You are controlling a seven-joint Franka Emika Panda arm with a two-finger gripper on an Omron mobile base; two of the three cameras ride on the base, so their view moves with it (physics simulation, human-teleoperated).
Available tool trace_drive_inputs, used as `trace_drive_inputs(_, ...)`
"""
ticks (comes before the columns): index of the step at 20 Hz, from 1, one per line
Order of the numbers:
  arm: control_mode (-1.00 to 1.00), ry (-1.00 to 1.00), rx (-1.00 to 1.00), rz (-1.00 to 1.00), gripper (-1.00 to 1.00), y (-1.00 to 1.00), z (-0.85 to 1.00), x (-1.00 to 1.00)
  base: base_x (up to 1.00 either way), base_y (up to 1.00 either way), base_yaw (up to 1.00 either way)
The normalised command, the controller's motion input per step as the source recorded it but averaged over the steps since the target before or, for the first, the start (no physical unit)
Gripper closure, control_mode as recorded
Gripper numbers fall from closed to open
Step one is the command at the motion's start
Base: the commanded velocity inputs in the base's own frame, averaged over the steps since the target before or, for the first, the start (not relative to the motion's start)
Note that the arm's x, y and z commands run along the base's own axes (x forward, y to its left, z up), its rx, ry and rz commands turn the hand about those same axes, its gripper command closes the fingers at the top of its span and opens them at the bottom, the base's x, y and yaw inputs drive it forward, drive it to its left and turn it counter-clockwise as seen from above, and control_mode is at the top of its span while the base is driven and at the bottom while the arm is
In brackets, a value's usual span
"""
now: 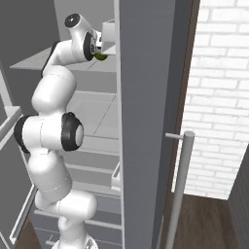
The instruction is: Place one lime and one chicken drumstick in each tupperware on the nearby counter, to pack two identical lunches.
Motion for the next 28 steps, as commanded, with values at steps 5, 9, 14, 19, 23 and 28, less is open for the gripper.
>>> trace_drive_inputs(5, -1.0, -0.06, 0.05, -0.03, 1.0, -0.05, -0.37, -0.32, 0.0, 0.0, 0.0)
trace_drive_inputs(9, -1.0, -0.25, 0.04, 0.0, 1.0, -0.04, -0.1, -1.0, 0.0, 0.0, 0.0)
trace_drive_inputs(14, -1.0, -0.16, 0.06, 0.0, 1.0, -0.34, 0.0, -1.0, 0.0, 0.0, 0.0)
trace_drive_inputs(19, -1.0, 0.0, 0.07, 0.0, 1.0, -0.33, 0.01, -1.0, 0.0, 0.0, 0.0)
trace_drive_inputs(23, -1.0, 0.16, 0.04, 0.01, 1.0, -0.04, 0.21, -1.0, 0.0, 0.0, 0.0)
trace_drive_inputs(28, -1.0, 0.33, 0.01, 0.04, 1.0, 0.0, 0.1, -1.0, 0.0, 0.0, 0.0)
